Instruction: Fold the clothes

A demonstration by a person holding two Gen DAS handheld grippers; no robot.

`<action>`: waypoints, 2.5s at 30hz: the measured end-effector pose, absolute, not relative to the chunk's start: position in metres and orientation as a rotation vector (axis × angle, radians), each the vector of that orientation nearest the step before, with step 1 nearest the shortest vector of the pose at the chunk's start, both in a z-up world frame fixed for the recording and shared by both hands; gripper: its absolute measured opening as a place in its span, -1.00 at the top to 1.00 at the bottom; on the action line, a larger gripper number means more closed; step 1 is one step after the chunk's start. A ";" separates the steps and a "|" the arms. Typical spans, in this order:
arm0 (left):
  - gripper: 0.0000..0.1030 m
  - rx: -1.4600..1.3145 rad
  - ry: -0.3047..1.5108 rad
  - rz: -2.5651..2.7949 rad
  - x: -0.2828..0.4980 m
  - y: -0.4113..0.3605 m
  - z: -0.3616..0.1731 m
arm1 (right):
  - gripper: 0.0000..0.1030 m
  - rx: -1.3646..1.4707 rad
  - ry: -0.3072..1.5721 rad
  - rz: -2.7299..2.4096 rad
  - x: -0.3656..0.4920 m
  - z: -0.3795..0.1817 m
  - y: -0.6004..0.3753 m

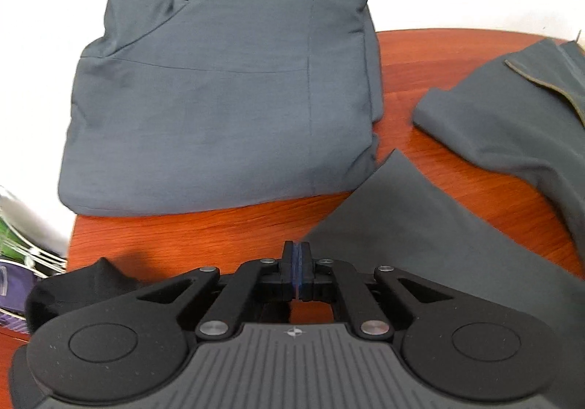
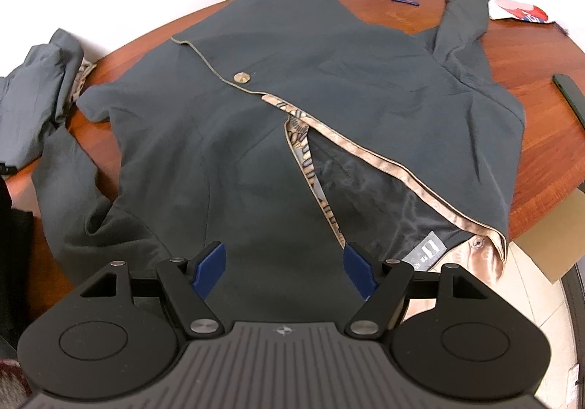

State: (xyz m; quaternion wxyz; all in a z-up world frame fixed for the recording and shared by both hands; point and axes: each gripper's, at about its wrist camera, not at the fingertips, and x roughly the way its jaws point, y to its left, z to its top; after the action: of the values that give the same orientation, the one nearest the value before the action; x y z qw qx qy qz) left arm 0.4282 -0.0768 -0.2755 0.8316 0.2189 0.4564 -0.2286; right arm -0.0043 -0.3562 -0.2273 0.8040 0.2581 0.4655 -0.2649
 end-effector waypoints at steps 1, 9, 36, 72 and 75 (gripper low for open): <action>0.61 0.471 0.967 -0.503 0.428 -0.080 -0.276 | -0.51 0.554 0.997 -0.567 -0.004 -0.227 -0.357; 0.15 0.511 0.984 -0.662 0.434 -0.107 -0.288 | -0.51 0.562 0.998 -0.601 -0.007 -0.227 -0.358; 0.91 0.644 0.967 -0.796 0.430 -0.134 -0.309 | -0.51 0.602 1.004 -0.683 -0.032 -0.230 -0.351; -0.01 0.538 0.907 -0.584 0.381 -0.161 -0.241 | -0.51 0.608 1.006 -0.581 -0.045 -0.242 -0.357; -0.01 0.542 0.919 -0.612 0.383 -0.184 -0.248 | -0.51 0.592 1.015 -0.534 -0.040 -0.240 -0.352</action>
State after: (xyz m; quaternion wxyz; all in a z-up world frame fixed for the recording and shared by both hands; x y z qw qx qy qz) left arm 0.3830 -0.1840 -0.2476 0.8168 0.2543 0.4310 -0.2869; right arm -0.0400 -0.3525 -0.2404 0.7989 0.2761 0.4729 -0.2488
